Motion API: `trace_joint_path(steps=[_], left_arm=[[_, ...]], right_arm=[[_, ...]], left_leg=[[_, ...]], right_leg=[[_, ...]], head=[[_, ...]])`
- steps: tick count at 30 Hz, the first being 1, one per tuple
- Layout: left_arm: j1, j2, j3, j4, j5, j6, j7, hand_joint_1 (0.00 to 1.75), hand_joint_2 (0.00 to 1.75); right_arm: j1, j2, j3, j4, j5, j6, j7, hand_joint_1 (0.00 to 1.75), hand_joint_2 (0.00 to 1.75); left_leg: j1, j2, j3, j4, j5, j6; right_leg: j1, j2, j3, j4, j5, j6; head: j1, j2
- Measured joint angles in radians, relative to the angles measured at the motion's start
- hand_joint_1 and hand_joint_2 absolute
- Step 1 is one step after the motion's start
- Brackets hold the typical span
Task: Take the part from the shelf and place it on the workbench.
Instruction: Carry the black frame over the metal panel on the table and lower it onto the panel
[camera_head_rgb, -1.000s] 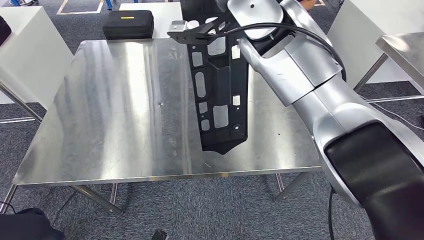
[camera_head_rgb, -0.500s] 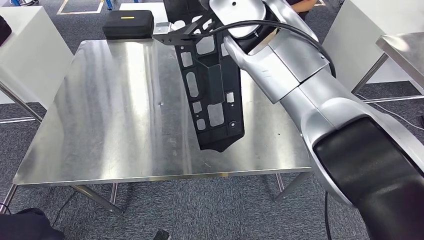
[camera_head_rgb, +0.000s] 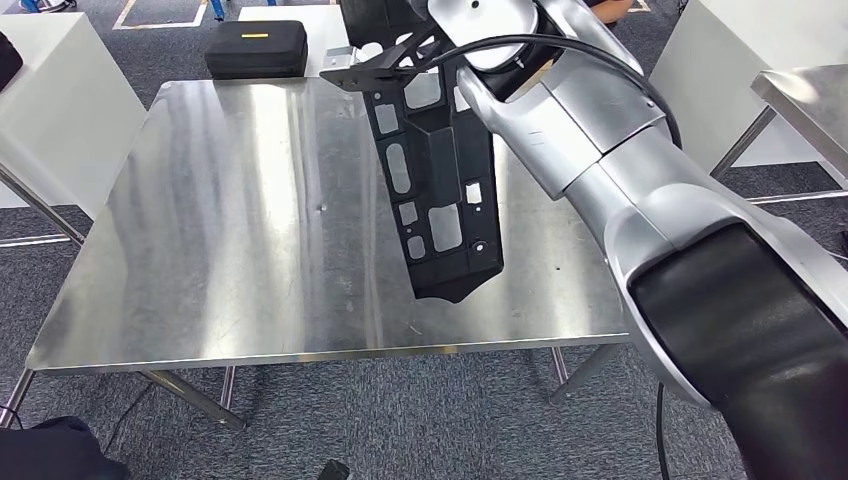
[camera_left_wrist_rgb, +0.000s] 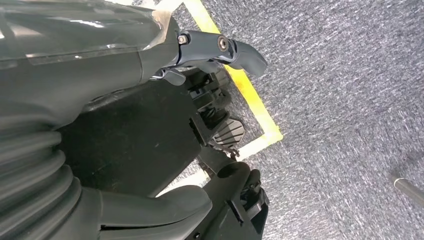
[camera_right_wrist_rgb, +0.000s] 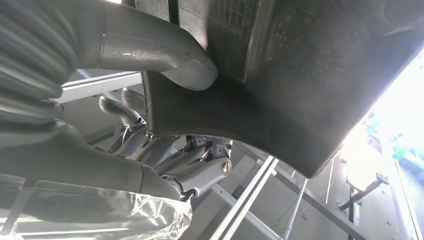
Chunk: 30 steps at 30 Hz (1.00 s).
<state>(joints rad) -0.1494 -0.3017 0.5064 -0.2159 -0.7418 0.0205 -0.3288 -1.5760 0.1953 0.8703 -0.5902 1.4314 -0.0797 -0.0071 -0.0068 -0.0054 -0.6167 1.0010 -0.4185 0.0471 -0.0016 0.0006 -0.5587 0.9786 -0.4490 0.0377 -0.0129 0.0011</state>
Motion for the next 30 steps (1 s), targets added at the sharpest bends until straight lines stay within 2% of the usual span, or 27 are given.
trace_joint_path(steps=[16,30], left_arm=[[-0.006,-0.001,-0.033,0.000,0.021,-0.039,0.022,0.00,1.75],[-0.010,-0.011,-0.060,0.000,0.046,-0.054,0.040,0.00,1.75]], right_arm=[[0.006,0.000,0.038,0.008,-0.016,0.020,0.007,1.75,1.75],[0.073,0.051,0.105,0.025,-0.003,0.025,0.003,1.75,1.75]], left_leg=[[0.000,0.000,0.000,0.000,0.000,0.000],[0.000,0.000,0.000,0.000,0.000,0.000]], right_leg=[[0.000,0.000,0.000,0.000,0.000,0.000],[0.000,0.000,0.000,0.000,0.000,0.000]], head=[[0.000,0.000],[0.000,0.000]])
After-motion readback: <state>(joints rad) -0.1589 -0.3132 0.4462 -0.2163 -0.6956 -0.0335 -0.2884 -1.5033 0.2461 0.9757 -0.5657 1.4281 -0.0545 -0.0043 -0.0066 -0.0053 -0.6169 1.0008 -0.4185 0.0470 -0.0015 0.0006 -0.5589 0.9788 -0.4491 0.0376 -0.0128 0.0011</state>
